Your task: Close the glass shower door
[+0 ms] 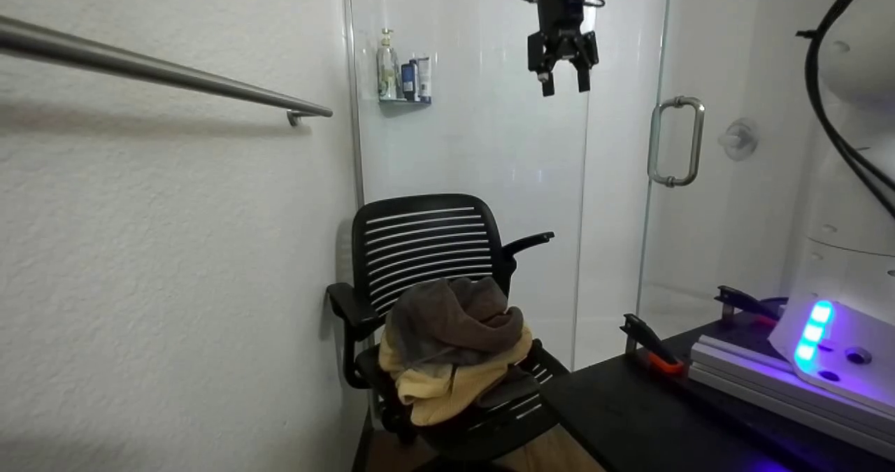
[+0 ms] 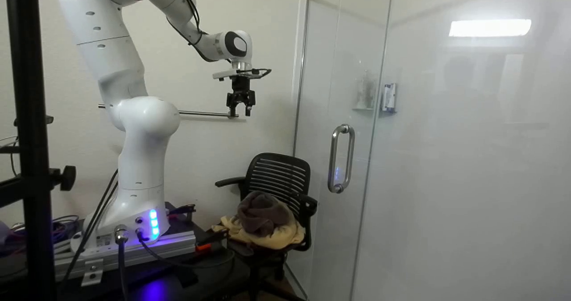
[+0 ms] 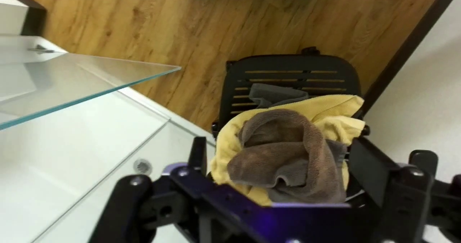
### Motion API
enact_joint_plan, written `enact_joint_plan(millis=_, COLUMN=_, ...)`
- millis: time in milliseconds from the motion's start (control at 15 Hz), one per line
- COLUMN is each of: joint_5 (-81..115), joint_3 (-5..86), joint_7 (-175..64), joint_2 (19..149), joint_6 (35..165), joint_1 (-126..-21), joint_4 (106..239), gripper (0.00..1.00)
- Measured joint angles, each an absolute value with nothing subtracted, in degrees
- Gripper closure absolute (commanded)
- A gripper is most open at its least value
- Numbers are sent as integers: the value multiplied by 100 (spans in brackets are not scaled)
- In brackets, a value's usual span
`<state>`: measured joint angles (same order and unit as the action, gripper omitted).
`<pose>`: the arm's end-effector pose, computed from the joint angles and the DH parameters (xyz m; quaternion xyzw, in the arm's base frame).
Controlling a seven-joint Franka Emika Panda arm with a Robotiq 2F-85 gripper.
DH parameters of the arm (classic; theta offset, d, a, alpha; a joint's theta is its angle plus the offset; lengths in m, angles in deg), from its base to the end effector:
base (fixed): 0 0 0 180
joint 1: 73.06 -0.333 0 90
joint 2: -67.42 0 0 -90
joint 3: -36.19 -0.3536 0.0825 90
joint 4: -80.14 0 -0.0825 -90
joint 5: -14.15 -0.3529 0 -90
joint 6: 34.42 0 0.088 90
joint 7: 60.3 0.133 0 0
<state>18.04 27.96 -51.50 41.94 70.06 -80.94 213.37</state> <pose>0.3506 0.1005 0.5197 0.9954 0.0652 -0.0169 0.0684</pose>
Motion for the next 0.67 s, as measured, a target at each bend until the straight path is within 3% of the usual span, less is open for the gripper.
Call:
enact_joint_plan(millis=333, joint_5=2862, joint_3=2054, joint_7=-3794, joint_2=3361, joint_6=6371, joint_1=-8087, joint_4=21523, gripper=0)
enact_joint_plan(millis=667, joint_5=3307, joint_3=2034, joint_7=-2969, joint_2=2319, joint_6=5602, joint_1=-7878, joint_4=22309, gripper=0)
